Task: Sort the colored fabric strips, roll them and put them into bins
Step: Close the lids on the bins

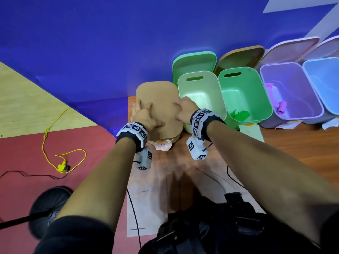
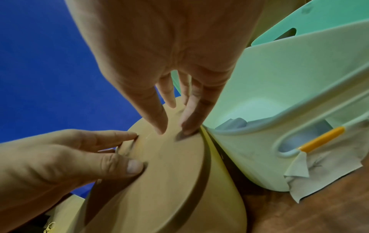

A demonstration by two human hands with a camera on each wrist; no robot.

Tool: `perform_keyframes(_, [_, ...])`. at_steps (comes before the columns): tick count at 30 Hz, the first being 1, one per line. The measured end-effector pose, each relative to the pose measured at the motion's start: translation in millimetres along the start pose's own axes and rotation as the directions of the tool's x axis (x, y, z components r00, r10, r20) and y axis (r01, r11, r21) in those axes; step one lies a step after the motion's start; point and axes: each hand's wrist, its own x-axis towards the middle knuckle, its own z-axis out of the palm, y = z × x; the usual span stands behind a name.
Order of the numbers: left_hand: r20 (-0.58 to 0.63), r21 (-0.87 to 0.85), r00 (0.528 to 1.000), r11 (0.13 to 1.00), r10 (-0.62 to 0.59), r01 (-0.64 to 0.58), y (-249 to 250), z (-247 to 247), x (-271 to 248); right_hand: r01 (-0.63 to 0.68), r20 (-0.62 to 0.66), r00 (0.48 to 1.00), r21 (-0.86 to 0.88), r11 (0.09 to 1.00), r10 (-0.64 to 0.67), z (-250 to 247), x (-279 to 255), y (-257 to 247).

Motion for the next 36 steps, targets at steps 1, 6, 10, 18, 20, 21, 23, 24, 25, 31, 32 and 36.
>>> perform_keyframes(1, [0.001,0.0,1.0,1.0,-0.005,0.005,0.7,0.9,2.0,0.011,0.008,1.0,0.0,1.0,-0.011,0.0,2.3,0.2])
perform_keyframes(6, [0.031,-0.035,1.0,0.999,0.004,-0.003,-0.2,3.8,13.5,0.014,0.026,1.0,-0.008,1.0,-0.014,0.6,10.1,7.0])
perform_keyframes(10, [0.049,-0.016,0.999,1.0,0.008,-0.007,-1.4,1.9,21.1,0.003,0.044,0.999,0.085,0.996,-0.007,1.3,16.2,9.4])
perform_keyframes(18, [0.045,-0.011,0.999,1.0,0.014,-0.013,-3.5,0.6,34.6,0.0,0.044,0.999,0.105,0.994,-0.005,-1.3,28.7,6.7])
perform_keyframes(20, [0.045,-0.003,0.999,1.0,0.019,-0.019,-3.0,-0.2,37.3,0.003,0.05,0.999,0.102,0.995,-0.008,-3.4,31.8,7.7])
perform_keyframes(21, [0.044,0.001,0.999,1.0,0.018,-0.018,-2.6,-0.7,39.1,0.008,0.046,0.999,0.089,0.996,-0.012,-4.0,33.4,8.0])
perform_keyframes(23, [0.043,0.015,0.999,1.0,0.014,-0.015,-2.0,-1.3,44.0,0.012,0.04,0.999,0.078,0.997,-0.015,-4.5,37.0,8.0])
perform_keyframes(24, [0.043,0.022,0.999,1.0,0.013,-0.013,-2.3,-1.9,47.3,0.009,0.042,0.999,0.082,0.997,-0.012,-4.7,39.1,7.6])
perform_keyframes(25, [0.045,0.028,0.999,1.0,0.012,-0.013,-2.8,-2.3,50.2,0.008,0.047,0.999,0.088,0.996,-0.012,-4.7,41.0,7.2])
perform_keyframes(31, [0.076,0.066,0.997,0.998,-0.023,0.018,-2.0,-8.9,64.2,0.015,0.031,0.999,0.117,0.993,-0.019,-16.8,43.0,3.9])
perform_keyframes(32, [0.081,0.074,0.996,0.997,-0.034,0.028,0.2,-10.0,65.4,0.003,0.02,1.0,0.145,0.989,-0.006,-19.9,40.7,4.7])
perform_keyframes(36, [0.049,0.091,0.998,0.996,-0.026,0.021,21.9,-11.8,62.2,-0.041,-0.042,0.998,0.223,0.974,0.052,-31.9,29.7,14.0])
